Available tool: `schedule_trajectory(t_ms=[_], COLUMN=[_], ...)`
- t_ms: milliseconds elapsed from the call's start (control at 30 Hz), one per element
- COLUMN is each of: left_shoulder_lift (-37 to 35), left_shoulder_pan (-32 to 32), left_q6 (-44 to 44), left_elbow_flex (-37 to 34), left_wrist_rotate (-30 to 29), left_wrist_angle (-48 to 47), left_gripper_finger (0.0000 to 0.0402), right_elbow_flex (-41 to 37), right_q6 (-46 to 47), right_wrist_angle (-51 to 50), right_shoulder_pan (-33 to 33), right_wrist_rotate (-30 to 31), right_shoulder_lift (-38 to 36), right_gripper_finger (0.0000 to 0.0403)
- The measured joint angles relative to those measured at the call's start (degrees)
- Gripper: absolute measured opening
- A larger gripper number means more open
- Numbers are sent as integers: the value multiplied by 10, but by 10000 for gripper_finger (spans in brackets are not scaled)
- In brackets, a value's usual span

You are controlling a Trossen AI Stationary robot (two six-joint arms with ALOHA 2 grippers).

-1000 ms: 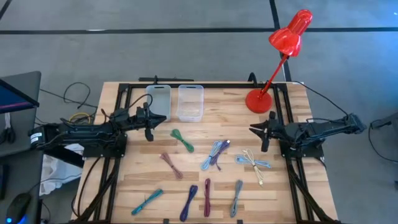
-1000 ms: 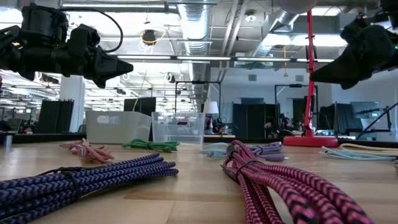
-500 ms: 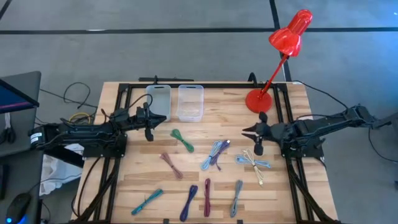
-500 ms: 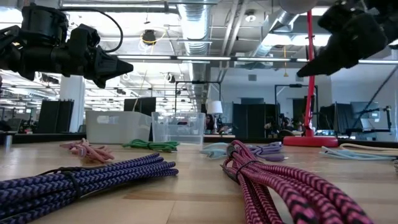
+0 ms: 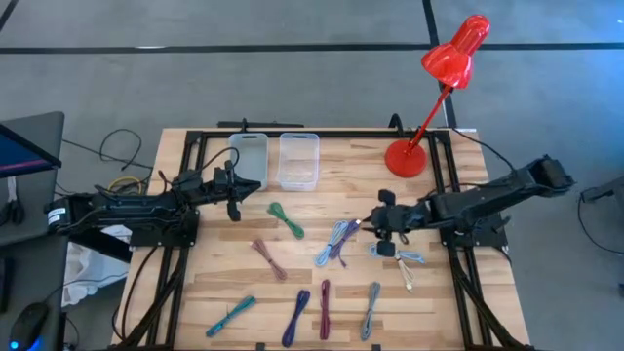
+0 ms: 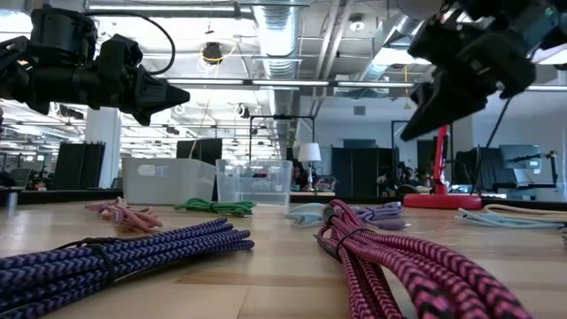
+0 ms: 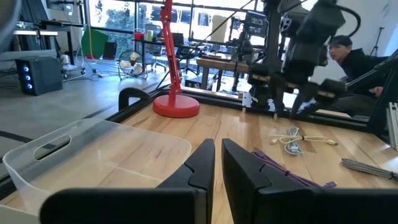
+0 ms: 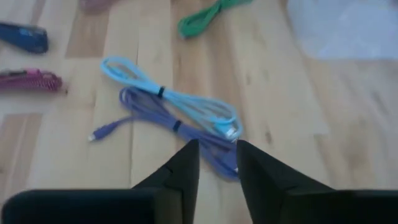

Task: Pick & Place USB Port
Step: Put the purple charge cable into the transparent bin

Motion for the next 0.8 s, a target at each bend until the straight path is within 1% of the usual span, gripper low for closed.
schedule_trajectory(t_ms=[167,233,367,500,633,800], left_shoulder_lift=[0,0,0,0,1,1], left_shoulder_pan=[0,0,0,0,0,0], left_q6=[0,0,0,-3,-25,-28], left_elbow_flex=[0,0,0,0,0,0], left_wrist_rotate=[0,0,0,0,0,2], left_wrist_angle=[0,0,0,-1,-3,-4], left_gripper_finger=[30,30,30,30,30,30], right_elbow_flex=[25,37,54,62,63,63], right_q6=[2,-7,-12,-25,-43,-57], right_wrist_angle=[42,43,38,46,70,79], right_shoulder_pan=[18,23,25,24,24,20], right_wrist_rotate=[0,0,2,7,19,31], right_shoulder_lift=[64,88,142,190,221,245], right_gripper_finger=[166,185,208,207,187,163])
